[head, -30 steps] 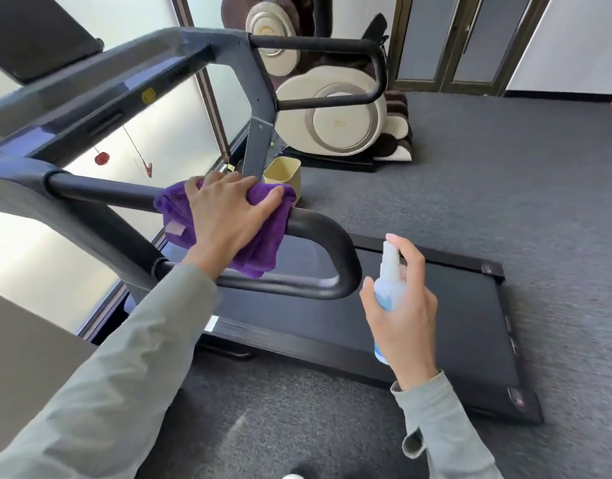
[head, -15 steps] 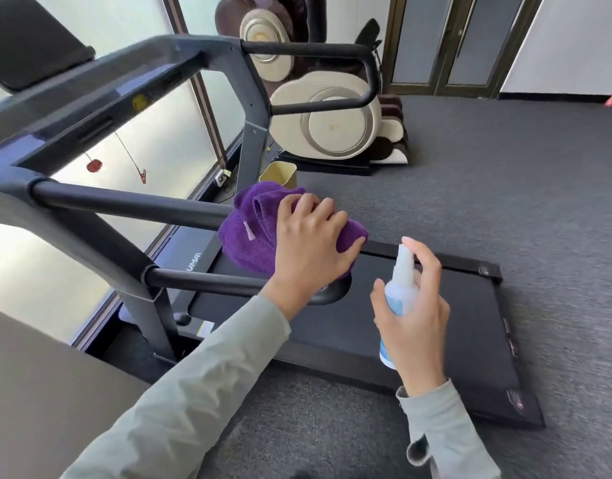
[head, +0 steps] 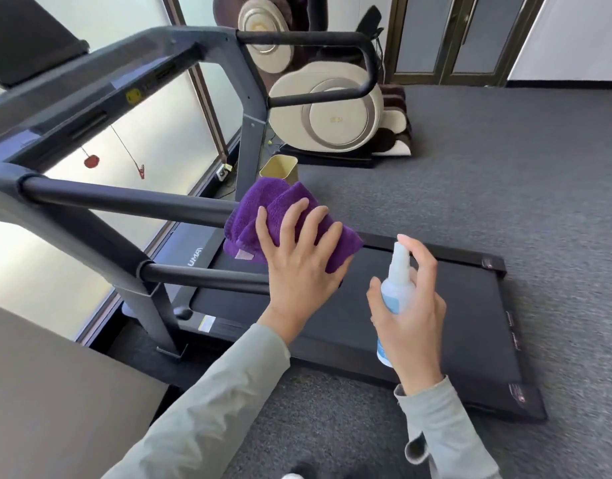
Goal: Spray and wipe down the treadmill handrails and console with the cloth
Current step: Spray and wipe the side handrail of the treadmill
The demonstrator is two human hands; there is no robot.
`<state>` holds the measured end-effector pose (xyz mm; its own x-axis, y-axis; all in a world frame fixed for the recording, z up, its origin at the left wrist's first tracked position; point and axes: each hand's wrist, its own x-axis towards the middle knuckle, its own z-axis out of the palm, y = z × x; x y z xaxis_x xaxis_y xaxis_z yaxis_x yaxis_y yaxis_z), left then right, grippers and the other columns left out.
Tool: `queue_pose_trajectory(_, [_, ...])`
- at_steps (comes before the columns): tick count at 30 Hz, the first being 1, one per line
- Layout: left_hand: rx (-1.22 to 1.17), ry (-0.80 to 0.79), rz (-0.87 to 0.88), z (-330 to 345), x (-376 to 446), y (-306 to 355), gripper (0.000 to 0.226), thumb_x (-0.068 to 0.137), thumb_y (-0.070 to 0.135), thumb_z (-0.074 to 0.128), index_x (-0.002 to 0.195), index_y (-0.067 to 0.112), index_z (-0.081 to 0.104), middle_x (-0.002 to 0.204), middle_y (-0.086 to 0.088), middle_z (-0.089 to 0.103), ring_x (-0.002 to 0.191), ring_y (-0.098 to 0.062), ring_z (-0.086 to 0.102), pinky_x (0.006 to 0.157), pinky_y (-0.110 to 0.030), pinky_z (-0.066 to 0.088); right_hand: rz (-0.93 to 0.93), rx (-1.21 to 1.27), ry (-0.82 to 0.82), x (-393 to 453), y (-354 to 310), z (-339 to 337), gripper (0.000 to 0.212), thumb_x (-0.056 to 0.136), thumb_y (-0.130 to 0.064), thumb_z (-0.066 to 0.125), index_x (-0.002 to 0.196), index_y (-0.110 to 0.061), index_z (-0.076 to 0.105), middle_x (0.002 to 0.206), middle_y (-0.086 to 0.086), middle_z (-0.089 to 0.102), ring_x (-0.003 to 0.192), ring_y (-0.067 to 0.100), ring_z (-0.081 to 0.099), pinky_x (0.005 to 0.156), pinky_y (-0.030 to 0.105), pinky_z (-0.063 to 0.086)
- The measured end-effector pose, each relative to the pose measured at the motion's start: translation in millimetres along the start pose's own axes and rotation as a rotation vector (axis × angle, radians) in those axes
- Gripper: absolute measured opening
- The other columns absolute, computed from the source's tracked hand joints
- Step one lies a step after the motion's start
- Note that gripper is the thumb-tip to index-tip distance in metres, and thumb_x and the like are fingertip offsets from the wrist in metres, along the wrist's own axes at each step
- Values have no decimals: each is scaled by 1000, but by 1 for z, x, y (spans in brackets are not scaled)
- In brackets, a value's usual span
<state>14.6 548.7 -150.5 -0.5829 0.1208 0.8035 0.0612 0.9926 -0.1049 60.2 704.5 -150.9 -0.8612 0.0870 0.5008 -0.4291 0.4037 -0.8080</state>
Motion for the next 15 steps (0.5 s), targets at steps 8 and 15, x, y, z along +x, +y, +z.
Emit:
queue_pose_trajectory(8, [-107, 104, -182, 12, -5, 5, 46, 77, 57, 72, 113, 28, 71, 146, -13, 31, 141, -33, 23, 115, -63, 3, 26, 22, -15, -5, 3, 1, 65, 84, 1, 68, 133, -30, 41, 129, -11, 58, 91, 22, 62, 86, 29, 51])
queue_pose_trajectory(15, [-678, 179, -737, 23, -36, 54, 87, 75, 22, 84, 141, 30, 28, 155, -21, -9, 149, -19, -8, 120, -42, 18, 10, -10, -40, -8, 9, 0, 69, 83, 1, 70, 133, -35, 39, 136, -18, 52, 105, 15, 63, 92, 8, 42])
